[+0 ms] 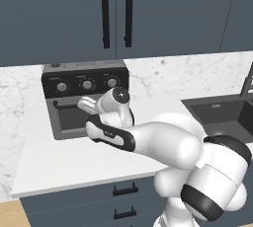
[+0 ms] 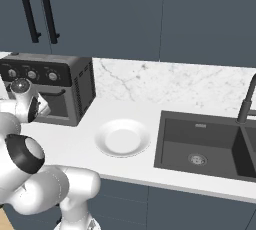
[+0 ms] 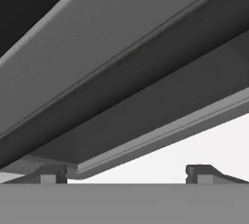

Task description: Pick up the kebab skewer and baguette bread, and place them inside the toaster oven. Close the toaster oven door and start by setting the timer.

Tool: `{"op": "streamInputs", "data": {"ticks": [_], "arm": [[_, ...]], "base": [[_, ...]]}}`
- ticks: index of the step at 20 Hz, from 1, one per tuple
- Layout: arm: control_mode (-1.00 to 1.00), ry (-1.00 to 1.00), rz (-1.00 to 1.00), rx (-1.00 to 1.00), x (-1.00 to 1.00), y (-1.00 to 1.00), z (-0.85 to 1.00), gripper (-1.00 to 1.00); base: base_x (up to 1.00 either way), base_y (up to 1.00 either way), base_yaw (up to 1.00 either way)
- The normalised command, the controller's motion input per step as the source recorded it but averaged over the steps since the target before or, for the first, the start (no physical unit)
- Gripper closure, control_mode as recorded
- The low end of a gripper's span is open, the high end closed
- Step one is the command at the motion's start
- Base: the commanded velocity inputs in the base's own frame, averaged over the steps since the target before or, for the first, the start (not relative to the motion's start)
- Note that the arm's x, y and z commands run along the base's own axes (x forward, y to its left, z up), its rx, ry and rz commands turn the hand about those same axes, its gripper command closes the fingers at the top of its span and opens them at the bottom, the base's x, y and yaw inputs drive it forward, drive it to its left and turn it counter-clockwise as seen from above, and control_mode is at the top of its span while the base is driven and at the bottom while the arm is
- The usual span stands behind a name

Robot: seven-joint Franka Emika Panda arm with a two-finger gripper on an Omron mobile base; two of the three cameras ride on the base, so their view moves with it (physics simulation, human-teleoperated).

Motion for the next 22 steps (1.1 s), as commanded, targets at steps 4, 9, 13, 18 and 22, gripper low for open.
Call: {"op": "streamInputs", "data": {"ticks": [4,9,13,18,22], "arm": [[-1.0,0.0,0.0,0.01,-0.62,0.02,0.01,-1.0],[-1.0,-0.13,0.04,-0.01,-0.82,0.28,0.25,-1.0],[-1.0,-0.28,0.07,-0.07,-0.61,0.42,0.75,-1.0],[-1.0,-0.25,0.01,-0.07,-0.11,0.39,0.72,-1.0],[-1.0,-0.38,0.0,-0.06,-0.16,0.33,0.72,-1.0]], "base": [[0.0,0.0,0.0],[0.0,0.0,0.0],[0.0,0.0,0.0],[0.0,0.0,0.0],[0.0,0.0,0.0]]}}
